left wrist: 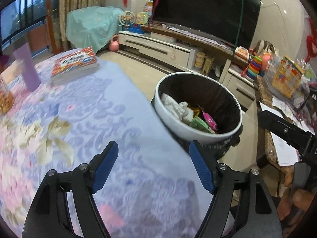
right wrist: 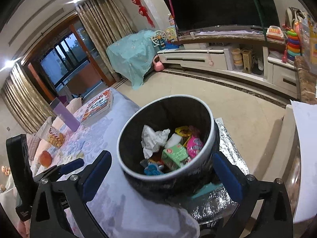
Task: Collect trash
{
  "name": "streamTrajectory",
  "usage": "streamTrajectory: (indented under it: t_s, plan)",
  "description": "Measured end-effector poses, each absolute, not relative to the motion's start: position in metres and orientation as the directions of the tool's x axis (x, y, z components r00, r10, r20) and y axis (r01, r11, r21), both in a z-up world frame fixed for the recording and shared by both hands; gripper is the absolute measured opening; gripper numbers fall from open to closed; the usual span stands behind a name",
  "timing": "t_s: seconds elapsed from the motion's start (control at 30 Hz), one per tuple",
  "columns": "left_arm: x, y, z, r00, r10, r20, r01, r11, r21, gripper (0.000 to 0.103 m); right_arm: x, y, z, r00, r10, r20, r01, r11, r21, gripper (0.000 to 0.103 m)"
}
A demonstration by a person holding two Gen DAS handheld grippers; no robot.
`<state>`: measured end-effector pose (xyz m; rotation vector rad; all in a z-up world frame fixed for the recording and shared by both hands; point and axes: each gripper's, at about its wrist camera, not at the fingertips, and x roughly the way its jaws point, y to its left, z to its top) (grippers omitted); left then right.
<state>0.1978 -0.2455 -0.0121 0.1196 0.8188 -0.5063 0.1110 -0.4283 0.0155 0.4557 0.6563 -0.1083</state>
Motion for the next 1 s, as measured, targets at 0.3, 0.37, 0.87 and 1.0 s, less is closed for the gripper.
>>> streamTrajectory:
  t_s: [0.3,0.37,0.87,1.0]
  plan:
    - [0.16,-0.198,-0.009,0.621,-0.389,-0.681,0.41,0.901,-0.14,0.086,0.071,-0.398,0.025,0.835,-0.015,-0.549,0.245,0.905,0.348,0.103]
    - [0.15,-0.187,-0.006,0.637,-0.398,-0.661,0.403,0.902,-0.155,0.087,0.064,-0.391,0.025,0.842,-0.02,-0.538,0.245,0.904,0.351,0.103]
    - [0.087,-0.127,0.02,0.788,-0.369,-0.493,0.342,0.928,-0.148,0.096,0.026,-0.348,0.034,0.874,-0.042,-0.485,0.222,0.921,0.321,0.103]
    - [0.071,-0.119,0.033,0.833,-0.341,-0.435,0.315,0.94,-0.133,0.101,0.016,-0.337,0.05,0.895,-0.068,-0.441,0.211,0.935,0.284,0.103]
